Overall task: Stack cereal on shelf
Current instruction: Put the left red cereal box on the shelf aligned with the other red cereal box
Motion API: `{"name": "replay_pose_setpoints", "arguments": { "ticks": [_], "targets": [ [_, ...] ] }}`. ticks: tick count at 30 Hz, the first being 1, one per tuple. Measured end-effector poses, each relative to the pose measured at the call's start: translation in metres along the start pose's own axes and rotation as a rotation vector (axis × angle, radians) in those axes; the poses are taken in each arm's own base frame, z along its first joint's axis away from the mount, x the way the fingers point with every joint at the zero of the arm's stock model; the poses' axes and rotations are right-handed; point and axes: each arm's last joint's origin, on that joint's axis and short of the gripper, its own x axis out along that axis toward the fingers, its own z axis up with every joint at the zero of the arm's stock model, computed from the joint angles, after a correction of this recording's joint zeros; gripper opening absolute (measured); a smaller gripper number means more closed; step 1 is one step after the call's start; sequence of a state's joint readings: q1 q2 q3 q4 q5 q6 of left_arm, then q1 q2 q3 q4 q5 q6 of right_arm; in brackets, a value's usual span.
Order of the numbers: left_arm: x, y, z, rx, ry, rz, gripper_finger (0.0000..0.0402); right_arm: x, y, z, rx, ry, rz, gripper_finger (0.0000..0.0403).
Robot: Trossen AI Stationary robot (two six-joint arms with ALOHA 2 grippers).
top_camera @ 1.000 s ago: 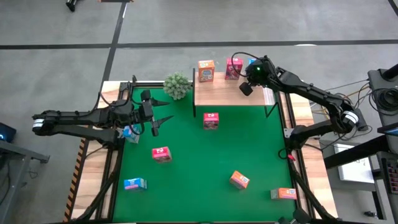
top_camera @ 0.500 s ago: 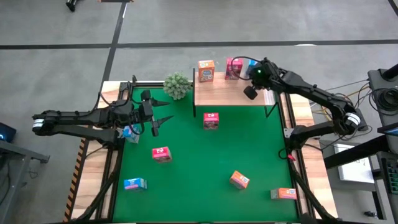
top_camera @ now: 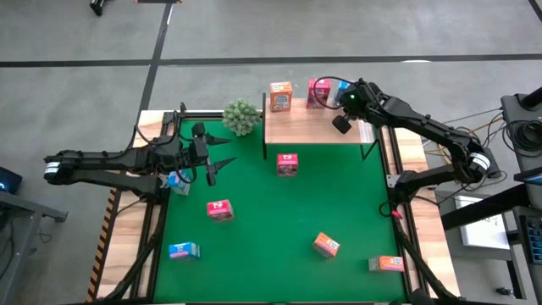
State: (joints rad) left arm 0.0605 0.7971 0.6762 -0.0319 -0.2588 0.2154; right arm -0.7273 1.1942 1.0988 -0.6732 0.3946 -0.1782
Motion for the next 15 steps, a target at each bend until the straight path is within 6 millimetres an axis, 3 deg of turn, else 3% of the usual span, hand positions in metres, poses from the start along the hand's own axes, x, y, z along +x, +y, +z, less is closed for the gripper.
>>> {"name": "replay_pose_setpoints", "arguments": {
  "ticks": [7, 15],
  "targets": [
    [0.000, -0.001, -0.001, -0.022, -0.002, -0.014, 0.0235, -0.003, 0.001, -0.004, -0.011, 0.045, 0.063, 0.0009],
    [0.009, -0.009, -0.017, -0.114, 0.046, -0.078, 0.0235, -0.028, 0.009, 0.001, 0.059, -0.047, 0.259, 0.0009]
  ]
}}
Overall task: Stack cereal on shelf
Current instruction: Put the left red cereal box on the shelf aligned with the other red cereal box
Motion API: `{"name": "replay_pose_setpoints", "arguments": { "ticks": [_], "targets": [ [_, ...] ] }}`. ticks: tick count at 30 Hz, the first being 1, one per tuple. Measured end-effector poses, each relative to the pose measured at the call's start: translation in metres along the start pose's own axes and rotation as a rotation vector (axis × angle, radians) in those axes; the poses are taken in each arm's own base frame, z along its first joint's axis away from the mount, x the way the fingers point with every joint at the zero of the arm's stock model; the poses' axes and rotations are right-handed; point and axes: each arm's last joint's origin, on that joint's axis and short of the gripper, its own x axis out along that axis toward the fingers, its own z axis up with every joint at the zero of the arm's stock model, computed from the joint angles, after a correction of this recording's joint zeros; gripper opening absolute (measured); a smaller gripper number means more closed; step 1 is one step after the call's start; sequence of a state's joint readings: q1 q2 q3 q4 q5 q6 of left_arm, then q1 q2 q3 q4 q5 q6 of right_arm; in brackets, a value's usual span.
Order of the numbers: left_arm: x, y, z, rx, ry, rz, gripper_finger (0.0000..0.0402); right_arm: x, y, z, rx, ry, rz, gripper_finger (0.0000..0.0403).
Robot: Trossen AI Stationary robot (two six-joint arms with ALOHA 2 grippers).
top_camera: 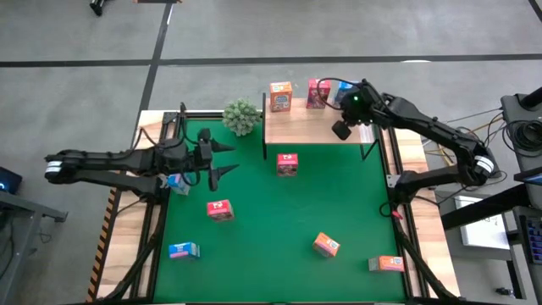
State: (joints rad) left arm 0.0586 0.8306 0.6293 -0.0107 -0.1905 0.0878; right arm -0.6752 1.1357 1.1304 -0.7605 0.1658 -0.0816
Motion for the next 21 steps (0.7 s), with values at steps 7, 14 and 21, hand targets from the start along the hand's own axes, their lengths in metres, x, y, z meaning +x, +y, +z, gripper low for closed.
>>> {"name": "replay_pose_setpoints", "arguments": {
  "ticks": [7, 14, 21],
  "targets": [
    [0.018, -0.005, -0.004, -0.073, 0.002, -0.005, 0.0235, -0.012, 0.036, 0.000, -0.059, -0.187, 0.110, 0.0009],
    [0.034, -0.015, -0.007, -0.080, 0.016, -0.033, 0.0235, -0.007, 0.070, -0.013, -0.138, -0.371, 0.205, 0.0009],
    [0.043, -0.017, 0.016, -0.055, 0.068, -0.047, 0.0235, 0.005, 0.092, -0.035, -0.186, -0.511, 0.266, 0.0009]
  ]
}}
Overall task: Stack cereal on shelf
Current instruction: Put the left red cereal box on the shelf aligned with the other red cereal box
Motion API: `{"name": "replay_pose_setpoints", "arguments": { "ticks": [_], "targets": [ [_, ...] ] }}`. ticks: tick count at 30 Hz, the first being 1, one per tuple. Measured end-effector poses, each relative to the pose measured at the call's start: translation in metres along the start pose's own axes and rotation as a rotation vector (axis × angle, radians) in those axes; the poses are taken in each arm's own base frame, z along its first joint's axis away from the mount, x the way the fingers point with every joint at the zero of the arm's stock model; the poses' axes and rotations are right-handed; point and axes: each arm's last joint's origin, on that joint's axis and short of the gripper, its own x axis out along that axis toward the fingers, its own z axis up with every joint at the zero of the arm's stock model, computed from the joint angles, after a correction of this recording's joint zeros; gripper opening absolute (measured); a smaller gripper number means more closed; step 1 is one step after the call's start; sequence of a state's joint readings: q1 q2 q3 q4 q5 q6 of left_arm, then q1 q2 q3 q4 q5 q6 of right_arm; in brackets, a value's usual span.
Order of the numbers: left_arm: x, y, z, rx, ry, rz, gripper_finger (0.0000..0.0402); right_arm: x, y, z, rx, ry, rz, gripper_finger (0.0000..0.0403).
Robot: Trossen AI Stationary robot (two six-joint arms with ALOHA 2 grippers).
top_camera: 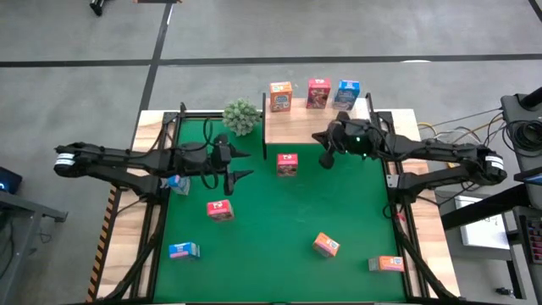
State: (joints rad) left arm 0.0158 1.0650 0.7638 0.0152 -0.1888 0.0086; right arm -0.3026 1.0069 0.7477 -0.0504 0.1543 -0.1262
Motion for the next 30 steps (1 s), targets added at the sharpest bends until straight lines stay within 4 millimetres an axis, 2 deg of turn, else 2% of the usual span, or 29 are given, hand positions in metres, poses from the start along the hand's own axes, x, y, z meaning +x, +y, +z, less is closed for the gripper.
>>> {"name": "replay_pose_setpoints", "arguments": {
  "ticks": [8, 11, 15, 20, 24, 30],
  "targets": [
    [0.008, -0.003, 0.016, 0.035, 0.311, -0.043, 0.0235, -0.004, 0.009, -0.005, -0.062, -0.066, 0.026, 0.0009],
    [0.014, -0.004, 0.013, 0.019, 0.478, -0.052, 0.0235, -0.004, 0.009, -0.005, -0.084, -0.067, 0.025, 0.0009],
    [0.018, -0.010, 0.005, -0.025, 0.711, -0.157, 0.0235, -0.004, 0.009, -0.005, -0.090, -0.066, 0.025, 0.0009],
    [0.018, -0.014, 0.004, -0.176, 0.977, -0.207, 0.0235, -0.004, 0.009, -0.005, -0.106, -0.066, 0.024, 0.0009],
    [0.016, -0.024, 0.009, -0.182, 1.095, -0.208, 0.0235, -0.004, 0.009, -0.005, -0.116, -0.066, 0.023, 0.0009],
    [0.014, -0.044, 0.012, -0.144, 1.120, -0.245, 0.0235, -0.004, 0.009, -0.005, -0.124, -0.068, 0.024, 0.0009]
  ]
}}
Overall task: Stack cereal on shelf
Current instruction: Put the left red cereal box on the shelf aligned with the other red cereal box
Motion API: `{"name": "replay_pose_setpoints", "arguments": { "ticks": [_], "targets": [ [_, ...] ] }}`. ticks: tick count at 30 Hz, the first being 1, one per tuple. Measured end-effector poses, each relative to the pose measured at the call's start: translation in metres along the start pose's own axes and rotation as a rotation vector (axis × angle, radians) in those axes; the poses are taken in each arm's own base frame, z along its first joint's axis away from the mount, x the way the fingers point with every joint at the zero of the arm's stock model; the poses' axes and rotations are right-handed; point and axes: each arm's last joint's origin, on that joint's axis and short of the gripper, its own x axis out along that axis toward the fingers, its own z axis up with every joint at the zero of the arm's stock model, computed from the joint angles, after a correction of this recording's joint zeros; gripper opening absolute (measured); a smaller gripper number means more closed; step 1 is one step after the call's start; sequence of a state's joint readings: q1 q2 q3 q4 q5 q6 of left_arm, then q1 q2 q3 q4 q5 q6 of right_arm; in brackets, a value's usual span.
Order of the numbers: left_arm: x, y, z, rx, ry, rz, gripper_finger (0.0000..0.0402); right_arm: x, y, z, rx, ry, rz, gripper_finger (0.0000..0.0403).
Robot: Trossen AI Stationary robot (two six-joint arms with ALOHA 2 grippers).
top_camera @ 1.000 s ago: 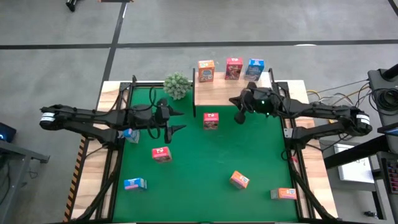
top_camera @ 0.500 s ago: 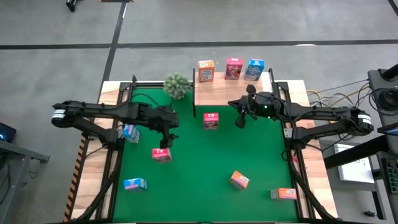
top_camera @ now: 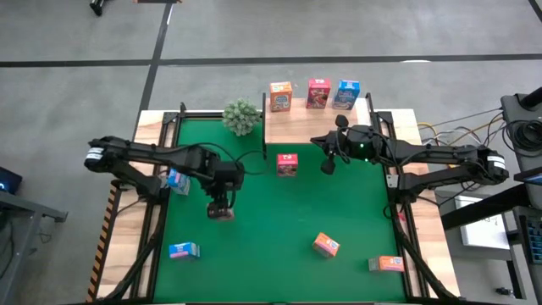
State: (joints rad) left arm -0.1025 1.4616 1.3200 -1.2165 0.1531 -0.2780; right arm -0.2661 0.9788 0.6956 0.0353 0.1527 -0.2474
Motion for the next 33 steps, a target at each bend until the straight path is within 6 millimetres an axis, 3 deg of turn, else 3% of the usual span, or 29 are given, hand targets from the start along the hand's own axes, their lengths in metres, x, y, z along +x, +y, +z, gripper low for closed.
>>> {"name": "replay_pose_setpoints", "arguments": {
  "ticks": [9, 20, 28, 33],
  "targets": [
    [0.010, -0.015, -0.014, -0.058, 0.042, 0.015, 0.0247, -0.001, 0.000, 0.000, 0.004, -0.004, 0.003, 0.0009],
    [0.030, -0.011, -0.021, -0.047, 0.049, 0.097, 0.0300, -0.001, 0.000, 0.000, 0.017, -0.003, 0.004, 0.0009],
    [0.043, -0.011, -0.025, -0.039, 0.053, 0.097, 0.0301, -0.001, 0.000, 0.000, 0.016, 0.000, 0.004, 0.0009],
    [0.044, -0.011, -0.025, -0.048, 0.049, 0.107, 0.0275, -0.001, 0.000, 0.000, 0.016, 0.000, 0.004, 0.0009]
  ]
}}
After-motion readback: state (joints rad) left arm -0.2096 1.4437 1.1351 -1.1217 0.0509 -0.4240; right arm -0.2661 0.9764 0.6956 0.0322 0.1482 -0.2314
